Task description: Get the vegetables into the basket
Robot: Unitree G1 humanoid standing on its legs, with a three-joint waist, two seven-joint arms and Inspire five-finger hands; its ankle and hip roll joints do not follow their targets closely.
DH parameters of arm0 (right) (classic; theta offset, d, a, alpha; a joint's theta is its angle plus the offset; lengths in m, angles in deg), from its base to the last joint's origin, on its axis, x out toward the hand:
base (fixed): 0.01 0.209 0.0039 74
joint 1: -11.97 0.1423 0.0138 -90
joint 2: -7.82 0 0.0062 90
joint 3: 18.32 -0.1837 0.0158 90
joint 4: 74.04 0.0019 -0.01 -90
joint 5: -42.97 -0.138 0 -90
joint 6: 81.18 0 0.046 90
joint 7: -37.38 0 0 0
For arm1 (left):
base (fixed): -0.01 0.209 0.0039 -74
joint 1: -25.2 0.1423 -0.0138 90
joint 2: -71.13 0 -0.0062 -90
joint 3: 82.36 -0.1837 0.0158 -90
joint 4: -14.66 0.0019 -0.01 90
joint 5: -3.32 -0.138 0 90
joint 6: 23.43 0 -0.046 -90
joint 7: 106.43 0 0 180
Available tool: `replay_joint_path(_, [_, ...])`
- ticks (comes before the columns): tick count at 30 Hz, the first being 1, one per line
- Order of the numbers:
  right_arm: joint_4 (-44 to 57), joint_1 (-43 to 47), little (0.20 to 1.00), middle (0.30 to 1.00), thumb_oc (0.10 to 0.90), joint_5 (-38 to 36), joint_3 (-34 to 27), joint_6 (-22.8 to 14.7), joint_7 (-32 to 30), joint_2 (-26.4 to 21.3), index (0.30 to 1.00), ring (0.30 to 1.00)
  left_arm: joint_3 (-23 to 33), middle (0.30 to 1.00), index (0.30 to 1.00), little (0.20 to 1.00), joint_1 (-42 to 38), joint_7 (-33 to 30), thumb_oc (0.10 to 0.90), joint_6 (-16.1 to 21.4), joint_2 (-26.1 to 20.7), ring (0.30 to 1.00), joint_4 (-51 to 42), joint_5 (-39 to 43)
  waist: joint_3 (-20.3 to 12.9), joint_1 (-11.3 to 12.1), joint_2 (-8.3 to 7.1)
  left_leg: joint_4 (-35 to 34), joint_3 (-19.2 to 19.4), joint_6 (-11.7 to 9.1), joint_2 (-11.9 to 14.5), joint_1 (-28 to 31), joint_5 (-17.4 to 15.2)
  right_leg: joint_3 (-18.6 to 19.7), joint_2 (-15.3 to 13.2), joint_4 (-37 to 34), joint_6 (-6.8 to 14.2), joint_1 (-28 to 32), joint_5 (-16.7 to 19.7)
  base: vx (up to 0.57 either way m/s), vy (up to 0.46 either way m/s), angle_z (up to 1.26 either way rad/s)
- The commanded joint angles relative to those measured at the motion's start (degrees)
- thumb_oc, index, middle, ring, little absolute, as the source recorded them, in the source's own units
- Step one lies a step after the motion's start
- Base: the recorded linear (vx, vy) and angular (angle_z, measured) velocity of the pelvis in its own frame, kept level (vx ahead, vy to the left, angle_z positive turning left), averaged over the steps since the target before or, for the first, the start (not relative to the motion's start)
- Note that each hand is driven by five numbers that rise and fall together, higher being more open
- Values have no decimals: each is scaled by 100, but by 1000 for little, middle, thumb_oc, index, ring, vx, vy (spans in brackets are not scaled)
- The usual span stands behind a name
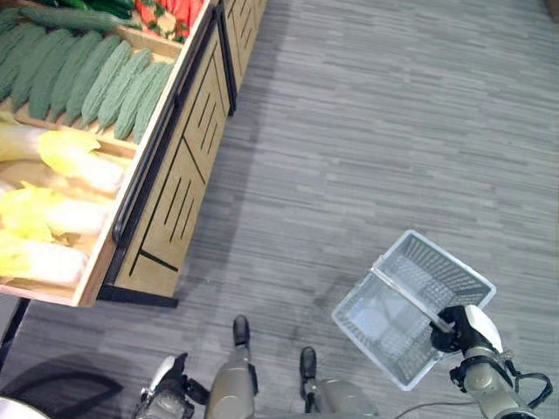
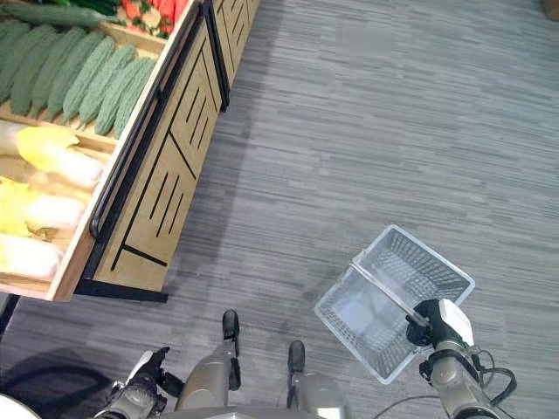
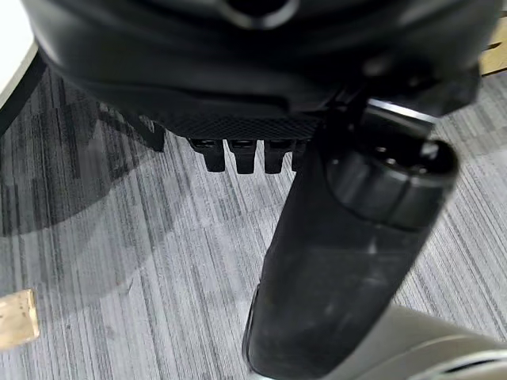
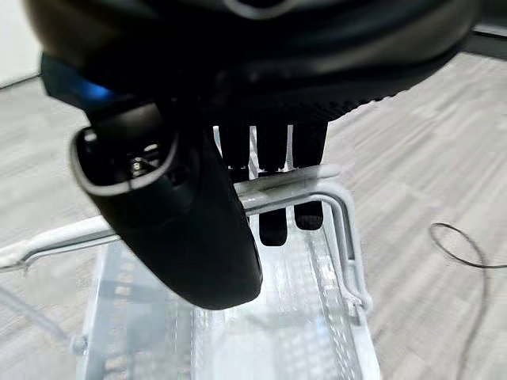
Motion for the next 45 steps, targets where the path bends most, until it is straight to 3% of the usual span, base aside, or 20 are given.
replay_joint_path(1, [117,166,300,300,400,16,-283,-126,-360,-342,300,300,-10,1000,1000,1000,19,-87,900,80,-351,1000,2,-168,-313,179,-368,917,26,-65,-41,-392,-628,221,-477,614,573,60,577,169,229,-3])
replay_joint_path(4, [38,395,300,300,400,5,-119,-118,-380,-252,300,300,82,1000,1000,1000,-8,-100,900,65,-407,1000,-49,-13,-264,202,-394,871,66,79,-113,-240,-775,219,-524,1248,638,-237,986,160,251,-26])
replay_joint_path(5, [50,484,300,300,400,16,-11,-122,-369,-179,300,300,144,1000,1000,1000,-21,-119,900,81,-467,1000,-93,108,-192,175,-328,689,-44,195,-179,28,-830,235,-358,2084,618,-598,1226,238,319,-20])
replay_joint_path(7, [172,543,300,300,400,24,47,-112,-347,-160,300,300,185,1000,1000,1000,-17,-118,900,68,-474,1000,-78,177,-79,112,-238,504,-171,261,-206,316,-861,192,-221,2383,525,-1110,1244,281,226,15])
replay_joint_path(11, [234,648,300,300,400,0,76,-131,-362,-190,300,300,181,1000,1000,1000,-62,-114,900,85,-445,1000,-31,198,30,23,-221,448,-345,216,-266,533,-968,108,-233,1833,479,-1427,1051,196,3,41])
replay_joint_path(13, [429,750,300,300,400,0,72,-127,-361,-266,300,300,180,1000,1000,1000,-80,-67,900,92,-411,1000,51,168,105,-57,-284,523,-552,95,-335,736,-1194,72,-472,624,611,-1680,1234,331,-139,57])
replay_joint_path(14, [432,747,300,300,400,0,70,-125,-360,-268,300,300,179,1000,1000,1000,-79,-67,900,92,-408,1000,50,168,116,-68,-269,532,-567,92,-323,748,-1208,51,-464,607,610,-1648,1234,298,-145,50])
replay_joint_path(16, [534,742,300,300,400,25,46,-144,-364,-314,300,300,266,1000,1000,1000,-46,-69,900,119,-430,1000,81,190,138,-161,-287,634,-881,-18,-337,929,-1380,462,-558,2,733,-1858,1486,325,-169,85])
replay_joint_path(20, [672,685,300,300,400,46,40,-143,-297,-321,300,300,414,1000,1000,1000,38,-72,900,105,-407,1000,166,279,111,-177,-307,858,-1367,-136,-309,1157,-1594,682,-595,15,795,-1881,1614,326,-226,82])
replay_joint_path(22, [638,672,300,300,400,46,62,-156,-271,-323,300,300,462,1000,1000,1000,64,-86,900,97,-394,1000,199,290,73,-162,-316,902,-1490,-183,-283,1225,-1625,641,-576,51,767,-1801,1500,315,-310,91])
replay_joint_path(24, [639,705,300,300,400,54,128,-171,-214,-355,300,300,539,1000,1000,1000,134,-112,900,65,-344,1000,273,311,-32,-109,-319,956,-1593,-272,-141,1397,-1579,464,-476,210,705,-1768,1410,346,-366,74])
replay_joint_path(28, [677,589,300,300,400,-86,72,-220,-227,-469,300,300,591,1000,1000,1000,168,-173,900,19,-272,1000,291,381,-147,-89,-226,1092,-1889,-445,144,1308,-1127,182,-201,451,466,-1585,1017,193,-306,32])
replay_joint_path(29, [645,502,300,300,400,-139,37,-237,-303,-534,300,300,482,1000,1000,1000,76,-217,900,8,-235,1000,250,381,-158,-107,-191,1089,-1864,-477,285,1164,-875,1,-210,495,394,-1529,891,142,-382,49])
replay_joint_path(31, [733,365,300,300,400,-177,-60,-215,-323,-620,300,300,367,1000,1000,1000,-30,-260,900,-27,-174,1000,181,360,-135,-187,-140,1235,-1446,-496,423,956,-763,-258,-312,467,330,-1409,792,83,-259,98])
replay_joint_path(32, [734,364,300,300,400,-177,-62,-215,-323,-619,300,300,366,1000,1000,1000,-32,-260,900,-28,-176,1000,181,360,-148,-198,-151,1227,-1456,-493,406,935,-742,-263,-329,454,333,-1421,808,41,-157,150])
replay_joint_path(34, [739,245,300,300,400,-217,-168,-174,-383,-647,300,300,255,1000,1000,1000,-148,-254,900,-52,-113,1000,82,333,-118,-336,-65,1356,-463,-506,664,790,-623,-570,-445,369,278,-1254,706,11,-155,114])
replay_joint_path(35, [740,245,300,300,400,-217,-171,-174,-382,-645,300,300,254,1000,1000,1000,-150,-254,900,-52,-114,1000,82,333,-129,-340,-73,1345,-467,-504,654,776,-604,-572,-455,356,278,-1264,721,-11,-124,49])
replay_joint_path(38, [607,51,300,300,400,-288,-352,-96,-521,-564,300,300,-7,1000,1000,1000,-288,-281,900,-86,-54,1000,24,133,-87,-481,110,958,656,-550,722,471,-576,-1084,-602,129,326,-996,674,-38,-96,84])
replay_joint_path(40, [541,77,300,300,400,-306,-343,-68,-519,-496,300,300,-93,1000,1000,1000,-311,-279,900,-108,-66,1000,45,27,-103,-458,186,535,715,-532,460,283,-561,-1248,-636,56,400,-934,699,23,33,116])
replay_joint_path(45, [331,192,300,300,400,-270,-224,-34,-510,-344,300,300,17,1000,1000,1000,-169,-248,900,-132,-149,1000,115,2,-48,-426,78,299,795,-405,370,493,-667,-1145,-701,197,471,-884,758,64,107,19])
